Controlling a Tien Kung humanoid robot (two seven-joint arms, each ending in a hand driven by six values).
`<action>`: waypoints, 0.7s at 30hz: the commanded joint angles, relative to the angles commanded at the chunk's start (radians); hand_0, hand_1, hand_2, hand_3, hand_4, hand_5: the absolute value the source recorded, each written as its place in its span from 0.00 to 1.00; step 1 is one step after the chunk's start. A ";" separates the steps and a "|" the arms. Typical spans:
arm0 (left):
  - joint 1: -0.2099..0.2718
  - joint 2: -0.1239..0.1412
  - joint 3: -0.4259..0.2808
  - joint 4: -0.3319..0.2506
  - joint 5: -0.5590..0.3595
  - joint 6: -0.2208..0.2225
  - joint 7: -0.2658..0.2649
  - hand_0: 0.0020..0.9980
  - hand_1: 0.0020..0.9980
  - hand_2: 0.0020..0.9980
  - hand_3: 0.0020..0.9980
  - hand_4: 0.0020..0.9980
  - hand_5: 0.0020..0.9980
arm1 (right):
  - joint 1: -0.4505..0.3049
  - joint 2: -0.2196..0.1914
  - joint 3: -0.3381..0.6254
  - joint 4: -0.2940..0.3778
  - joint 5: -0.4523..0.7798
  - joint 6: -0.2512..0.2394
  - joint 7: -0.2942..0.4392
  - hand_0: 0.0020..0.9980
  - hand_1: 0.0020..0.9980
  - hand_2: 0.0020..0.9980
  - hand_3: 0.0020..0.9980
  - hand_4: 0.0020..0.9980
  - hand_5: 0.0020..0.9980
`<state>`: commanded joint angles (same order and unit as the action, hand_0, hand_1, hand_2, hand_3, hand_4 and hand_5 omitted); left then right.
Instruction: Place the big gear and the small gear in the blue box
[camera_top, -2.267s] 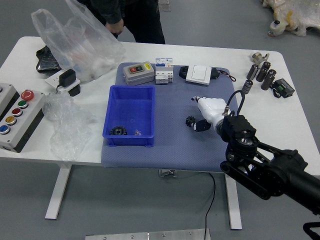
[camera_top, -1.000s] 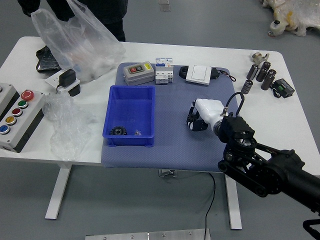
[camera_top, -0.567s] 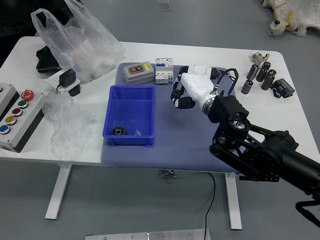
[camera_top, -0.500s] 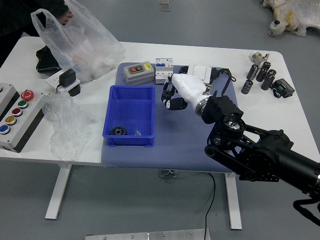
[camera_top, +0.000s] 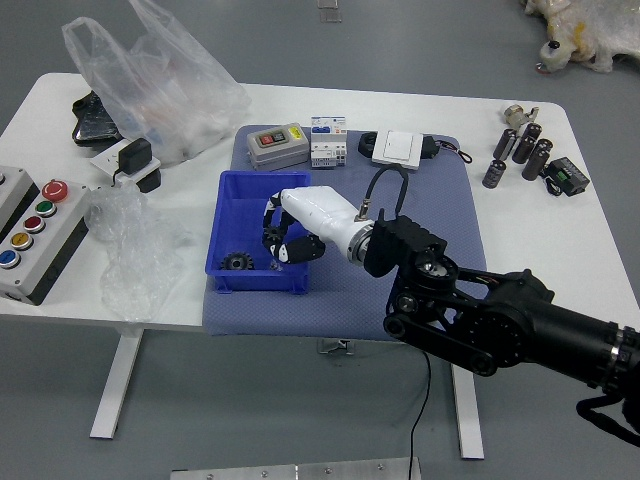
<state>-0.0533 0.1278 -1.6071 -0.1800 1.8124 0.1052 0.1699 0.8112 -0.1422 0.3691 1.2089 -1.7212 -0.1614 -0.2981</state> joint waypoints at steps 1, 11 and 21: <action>0.000 0.000 0.000 0.000 0.000 0.000 0.000 0.61 0.46 0.50 0.64 0.66 0.36 | -0.001 0.000 0.001 -0.002 0.001 -0.002 -0.002 0.39 0.74 0.80 0.72 0.54 0.21; -0.002 -0.001 -0.001 0.000 0.000 -0.001 -0.001 0.61 0.46 0.50 0.65 0.66 0.36 | -0.027 -0.001 0.040 -0.009 -0.014 -0.051 0.005 0.39 0.75 0.87 0.94 0.64 0.23; -0.001 -0.003 -0.002 0.000 -0.007 -0.001 -0.006 0.61 0.46 0.50 0.64 0.66 0.37 | -0.176 -0.067 0.266 0.094 0.155 -0.277 0.175 0.38 0.72 0.82 0.88 0.62 0.24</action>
<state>-0.0543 0.1250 -1.6090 -0.1800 1.8057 0.1046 0.1640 0.6351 -0.2088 0.6355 1.3033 -1.5665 -0.4389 -0.1232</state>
